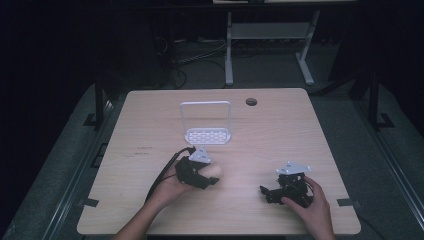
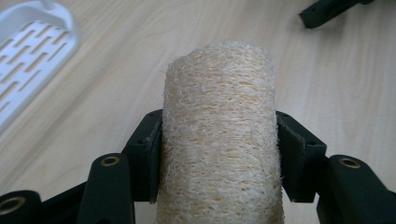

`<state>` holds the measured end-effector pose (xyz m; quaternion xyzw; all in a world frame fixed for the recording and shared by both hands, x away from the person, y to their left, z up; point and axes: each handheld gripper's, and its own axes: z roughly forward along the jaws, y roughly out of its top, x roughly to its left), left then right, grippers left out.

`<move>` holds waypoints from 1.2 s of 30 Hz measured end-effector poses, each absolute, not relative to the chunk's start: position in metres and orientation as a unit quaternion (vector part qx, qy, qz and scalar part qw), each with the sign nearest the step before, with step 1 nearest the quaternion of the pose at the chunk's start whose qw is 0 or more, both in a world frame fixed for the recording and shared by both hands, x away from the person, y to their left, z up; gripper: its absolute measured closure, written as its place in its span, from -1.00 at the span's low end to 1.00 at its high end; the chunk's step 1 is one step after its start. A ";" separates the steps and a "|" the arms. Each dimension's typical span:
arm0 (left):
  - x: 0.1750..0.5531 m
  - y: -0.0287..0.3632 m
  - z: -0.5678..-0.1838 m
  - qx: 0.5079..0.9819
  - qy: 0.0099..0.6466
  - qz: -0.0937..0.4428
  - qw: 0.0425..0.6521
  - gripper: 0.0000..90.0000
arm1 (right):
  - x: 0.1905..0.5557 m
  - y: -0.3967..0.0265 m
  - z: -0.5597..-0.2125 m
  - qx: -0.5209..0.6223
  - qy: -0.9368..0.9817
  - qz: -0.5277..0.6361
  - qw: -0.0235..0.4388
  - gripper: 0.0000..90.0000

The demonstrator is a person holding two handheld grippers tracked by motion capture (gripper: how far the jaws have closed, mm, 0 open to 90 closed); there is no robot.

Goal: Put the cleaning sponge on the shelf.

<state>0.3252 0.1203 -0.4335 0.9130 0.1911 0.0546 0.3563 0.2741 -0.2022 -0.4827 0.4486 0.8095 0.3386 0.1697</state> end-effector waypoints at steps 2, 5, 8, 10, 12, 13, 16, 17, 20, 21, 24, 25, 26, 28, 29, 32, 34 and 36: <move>0.327 0.122 -0.433 0.912 0.197 0.059 0.356 -0.08 | 0.274 -0.202 -0.483 0.449 0.810 0.339 0.170 -0.99; 0.330 0.125 -0.433 0.910 0.203 0.062 0.355 -0.08 | 0.274 -0.202 -0.483 0.449 0.809 0.339 0.170 -0.99; 0.335 0.130 -0.431 0.909 0.210 0.068 0.354 -0.08 | 0.274 -0.202 -0.483 0.449 0.810 0.339 0.170 -0.99; 0.336 0.131 -0.430 0.908 0.213 0.069 0.355 -0.08 | 0.274 -0.202 -0.483 0.449 0.809 0.339 0.170 -0.99; 0.339 0.133 -0.429 0.906 0.218 0.069 0.355 -0.08 | 0.274 -0.202 -0.483 0.449 0.809 0.339 0.170 -0.99; 0.341 0.133 -0.428 0.907 0.219 0.070 0.353 -0.08 | 0.274 -0.202 -0.483 0.449 0.809 0.339 0.170 -0.99; 0.346 0.135 -0.426 0.906 0.224 0.071 0.351 -0.08 | 0.274 -0.202 -0.483 0.449 0.810 0.339 0.170 -0.99; 0.347 0.135 -0.426 0.906 0.225 0.073 0.351 -0.08 | 0.274 -0.202 -0.483 0.447 0.810 0.339 0.169 -0.99; 0.350 0.137 -0.425 0.904 0.230 0.075 0.352 -0.08 | 0.274 -0.202 -0.483 0.449 0.809 0.339 0.169 -0.99; 0.352 0.138 -0.425 0.903 0.232 0.076 0.355 -0.08 | 0.274 -0.202 -0.483 0.449 0.809 0.339 0.169 -0.99; 0.356 0.139 -0.426 0.901 0.238 0.075 0.355 -0.08 | 0.274 -0.202 -0.483 0.449 0.809 0.339 0.169 -0.99; 0.358 0.138 -0.427 0.901 0.238 0.078 0.354 -0.08 | 0.274 -0.202 -0.483 0.449 0.809 0.339 0.169 -0.99; 0.359 0.138 -0.427 0.900 0.240 0.077 0.356 -0.08 | 0.274 -0.202 -0.483 0.448 0.810 0.339 0.169 -0.99; 0.362 0.138 -0.427 0.899 0.242 0.079 0.356 -0.08 | 0.274 -0.202 -0.483 0.449 0.809 0.339 0.169 -0.99; 0.362 0.137 -0.427 0.898 0.245 0.079 0.358 -0.08 | 0.274 -0.202 -0.483 0.449 0.809 0.338 0.170 -0.99; 0.367 0.137 -0.426 0.898 0.246 0.081 0.357 -0.08 | 0.274 -0.202 -0.483 0.448 0.810 0.338 0.170 -0.99; 0.370 0.136 -0.425 0.898 0.247 0.082 0.356 -0.08 | 0.274 -0.202 -0.483 0.449 0.809 0.338 0.170 -0.99; 0.373 0.135 -0.424 0.896 0.249 0.082 0.359 -0.08 | 0.274 -0.202 -0.483 0.449 0.809 0.338 0.170 -0.99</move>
